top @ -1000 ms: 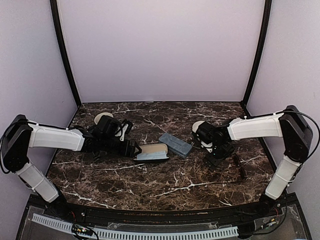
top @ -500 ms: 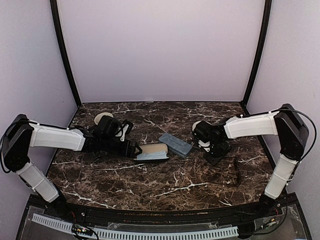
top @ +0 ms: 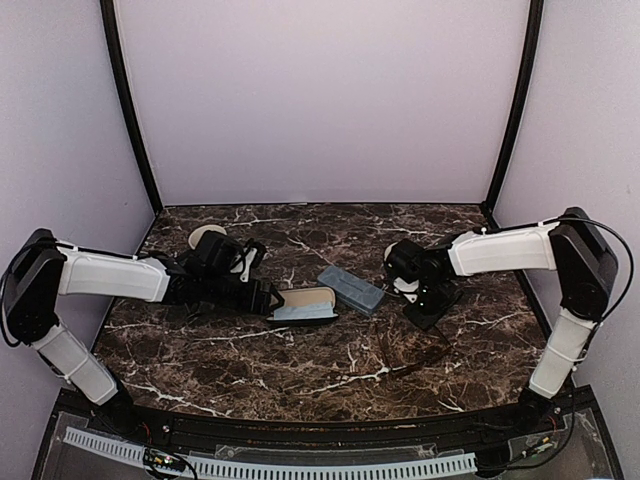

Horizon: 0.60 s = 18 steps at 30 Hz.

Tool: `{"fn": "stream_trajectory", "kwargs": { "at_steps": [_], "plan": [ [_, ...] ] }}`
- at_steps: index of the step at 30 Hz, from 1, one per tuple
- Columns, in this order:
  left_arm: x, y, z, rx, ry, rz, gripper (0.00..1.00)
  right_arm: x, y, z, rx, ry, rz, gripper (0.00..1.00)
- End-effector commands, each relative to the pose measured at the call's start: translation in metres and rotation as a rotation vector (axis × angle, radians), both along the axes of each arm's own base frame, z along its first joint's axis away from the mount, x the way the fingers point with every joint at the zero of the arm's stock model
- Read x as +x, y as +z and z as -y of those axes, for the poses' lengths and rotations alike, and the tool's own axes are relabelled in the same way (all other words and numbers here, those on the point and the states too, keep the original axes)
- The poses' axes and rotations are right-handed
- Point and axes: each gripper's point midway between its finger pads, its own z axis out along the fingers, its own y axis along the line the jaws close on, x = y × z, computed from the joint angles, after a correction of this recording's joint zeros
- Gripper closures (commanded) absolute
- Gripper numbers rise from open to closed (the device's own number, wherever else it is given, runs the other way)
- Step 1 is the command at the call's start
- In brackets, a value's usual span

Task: Organize the sunglasses
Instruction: Pick up the sunglasses from the center of the board.

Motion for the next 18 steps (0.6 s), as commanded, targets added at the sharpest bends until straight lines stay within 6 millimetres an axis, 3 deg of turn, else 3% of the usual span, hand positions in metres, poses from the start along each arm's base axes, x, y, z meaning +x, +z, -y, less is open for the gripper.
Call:
{"fn": "stream_trajectory", "kwargs": {
  "at_steps": [1,6,9,11,14,18],
  "plan": [
    [-0.001,0.024,0.001,-0.041,0.008,0.067,0.25,0.007,0.019,-0.022,0.140,-0.022,0.048,1.00],
    [-0.013,0.048,0.014,-0.085,-0.022,0.134,0.25,0.009,0.043,-0.042,0.257,-0.023,0.103,1.00],
    [-0.037,0.069,0.042,-0.159,-0.100,0.181,0.25,0.012,0.056,-0.057,0.332,-0.030,0.135,1.00],
    [-0.056,0.079,0.063,-0.211,-0.166,0.213,0.25,0.014,0.075,-0.072,0.432,-0.028,0.170,1.00],
    [-0.073,0.082,0.085,-0.261,-0.233,0.237,0.25,0.013,0.089,-0.092,0.539,-0.015,0.187,1.00],
    [-0.079,0.085,0.106,-0.284,-0.281,0.245,0.28,0.016,0.099,-0.105,0.594,-0.018,0.218,1.00]
  ]
}}
